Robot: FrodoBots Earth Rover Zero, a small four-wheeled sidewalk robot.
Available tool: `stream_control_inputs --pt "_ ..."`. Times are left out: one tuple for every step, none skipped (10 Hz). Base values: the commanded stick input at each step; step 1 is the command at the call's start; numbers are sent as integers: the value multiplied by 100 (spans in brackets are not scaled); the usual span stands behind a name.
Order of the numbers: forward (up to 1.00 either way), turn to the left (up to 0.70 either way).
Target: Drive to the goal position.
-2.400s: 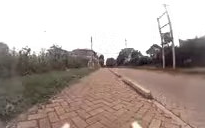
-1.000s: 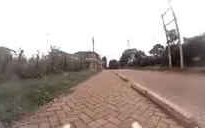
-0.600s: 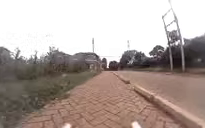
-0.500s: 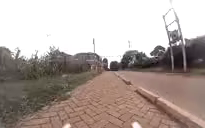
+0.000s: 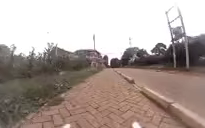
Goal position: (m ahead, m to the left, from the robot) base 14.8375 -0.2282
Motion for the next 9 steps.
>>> stream_control_inputs --pt "70 0" --pt "70 0" --pt "70 0" --pt "70 14" --pt "70 15" --pt "70 1" --pt "70 3" --pt "70 1" --pt "70 4"
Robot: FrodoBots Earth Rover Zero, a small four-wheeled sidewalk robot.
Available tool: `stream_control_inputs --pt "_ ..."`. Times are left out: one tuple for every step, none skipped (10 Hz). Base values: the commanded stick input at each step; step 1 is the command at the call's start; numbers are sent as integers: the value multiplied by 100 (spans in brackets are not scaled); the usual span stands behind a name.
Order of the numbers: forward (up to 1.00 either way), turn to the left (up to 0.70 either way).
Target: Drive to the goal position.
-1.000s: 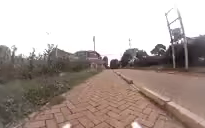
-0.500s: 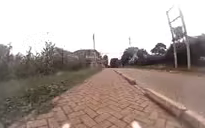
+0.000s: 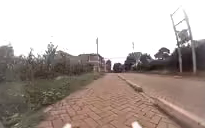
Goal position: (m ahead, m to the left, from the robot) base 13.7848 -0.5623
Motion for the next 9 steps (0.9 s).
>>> stream_control_inputs --pt "70 7" --pt "70 0" --pt "70 0" --pt "70 12" --pt "70 11" --pt "70 11" --pt "70 11" --pt "70 10" --pt "70 7"
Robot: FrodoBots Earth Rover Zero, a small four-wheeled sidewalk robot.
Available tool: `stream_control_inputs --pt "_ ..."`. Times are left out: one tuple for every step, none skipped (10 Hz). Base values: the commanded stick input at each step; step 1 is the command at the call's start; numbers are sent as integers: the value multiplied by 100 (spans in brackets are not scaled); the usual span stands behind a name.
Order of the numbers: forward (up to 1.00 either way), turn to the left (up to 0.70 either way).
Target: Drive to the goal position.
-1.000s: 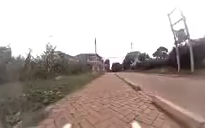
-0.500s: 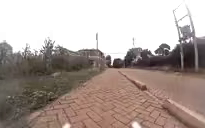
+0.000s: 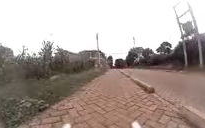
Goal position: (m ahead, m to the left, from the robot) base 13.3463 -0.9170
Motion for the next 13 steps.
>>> stream_control_inputs --pt "70 6" --pt "70 6" --pt "70 2" --pt "70 2" --pt "70 10" --pt "70 19" --pt "70 11" --pt "70 9" --pt "70 -35" --pt "70 -35" --pt "70 -35" --pt "70 -35" --pt "70 -35"
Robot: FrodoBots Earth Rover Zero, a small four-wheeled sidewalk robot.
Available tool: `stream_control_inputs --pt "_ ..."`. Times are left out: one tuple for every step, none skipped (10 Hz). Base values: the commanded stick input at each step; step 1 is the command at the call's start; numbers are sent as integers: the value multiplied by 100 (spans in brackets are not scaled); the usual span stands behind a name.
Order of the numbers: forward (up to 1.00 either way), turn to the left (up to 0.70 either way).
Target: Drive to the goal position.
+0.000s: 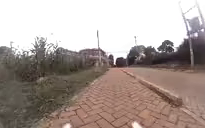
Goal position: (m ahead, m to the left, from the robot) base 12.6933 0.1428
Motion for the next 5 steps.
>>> stream_control_inputs --pt "70 -35" --pt "70 -35" --pt "70 0" --pt "70 0" --pt "70 7"
